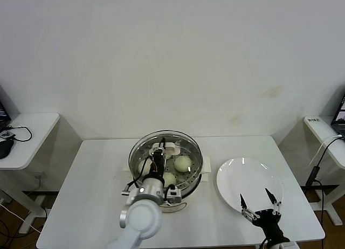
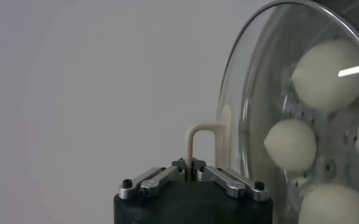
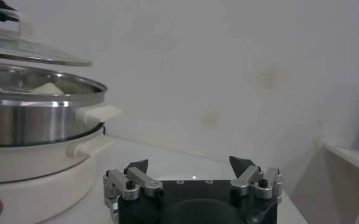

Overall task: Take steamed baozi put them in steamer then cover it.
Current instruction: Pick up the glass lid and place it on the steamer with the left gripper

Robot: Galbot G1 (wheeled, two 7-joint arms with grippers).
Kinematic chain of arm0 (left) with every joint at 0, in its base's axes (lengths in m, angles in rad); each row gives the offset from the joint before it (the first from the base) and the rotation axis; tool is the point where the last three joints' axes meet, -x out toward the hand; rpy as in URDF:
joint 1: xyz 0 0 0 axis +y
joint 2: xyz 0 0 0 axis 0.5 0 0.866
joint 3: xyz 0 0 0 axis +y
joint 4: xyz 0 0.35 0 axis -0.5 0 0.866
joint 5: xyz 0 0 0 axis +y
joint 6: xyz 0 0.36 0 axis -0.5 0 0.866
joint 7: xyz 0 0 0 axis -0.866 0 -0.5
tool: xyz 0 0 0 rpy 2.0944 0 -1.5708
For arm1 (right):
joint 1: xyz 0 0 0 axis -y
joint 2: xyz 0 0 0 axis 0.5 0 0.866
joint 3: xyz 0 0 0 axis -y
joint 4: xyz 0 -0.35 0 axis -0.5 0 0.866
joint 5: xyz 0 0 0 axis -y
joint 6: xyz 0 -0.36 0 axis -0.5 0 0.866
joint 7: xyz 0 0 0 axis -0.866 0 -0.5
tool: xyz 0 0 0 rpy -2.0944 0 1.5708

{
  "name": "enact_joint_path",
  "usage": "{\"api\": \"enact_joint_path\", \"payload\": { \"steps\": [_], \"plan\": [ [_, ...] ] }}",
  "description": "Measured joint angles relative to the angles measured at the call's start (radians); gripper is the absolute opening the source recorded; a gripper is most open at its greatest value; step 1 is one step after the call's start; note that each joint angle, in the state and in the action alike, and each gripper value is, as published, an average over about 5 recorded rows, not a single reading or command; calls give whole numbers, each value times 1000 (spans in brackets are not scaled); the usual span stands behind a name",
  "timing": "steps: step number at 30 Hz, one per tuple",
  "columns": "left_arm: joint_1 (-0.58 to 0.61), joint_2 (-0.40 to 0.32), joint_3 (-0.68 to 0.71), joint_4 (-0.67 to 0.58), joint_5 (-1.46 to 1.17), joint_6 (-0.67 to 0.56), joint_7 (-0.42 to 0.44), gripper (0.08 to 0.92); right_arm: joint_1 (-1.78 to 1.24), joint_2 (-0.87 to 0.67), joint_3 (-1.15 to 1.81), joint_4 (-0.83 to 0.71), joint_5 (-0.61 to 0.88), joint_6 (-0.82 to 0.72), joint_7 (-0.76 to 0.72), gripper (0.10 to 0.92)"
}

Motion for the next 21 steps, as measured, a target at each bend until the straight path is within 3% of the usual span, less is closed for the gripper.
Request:
{"api": "enact_joint_path", "payload": {
  "steps": [21],
  "plan": [
    [30,-63,6,54,81,-24,-17,138,-7,0,-1,1,7,7,-3,823]
  ]
}}
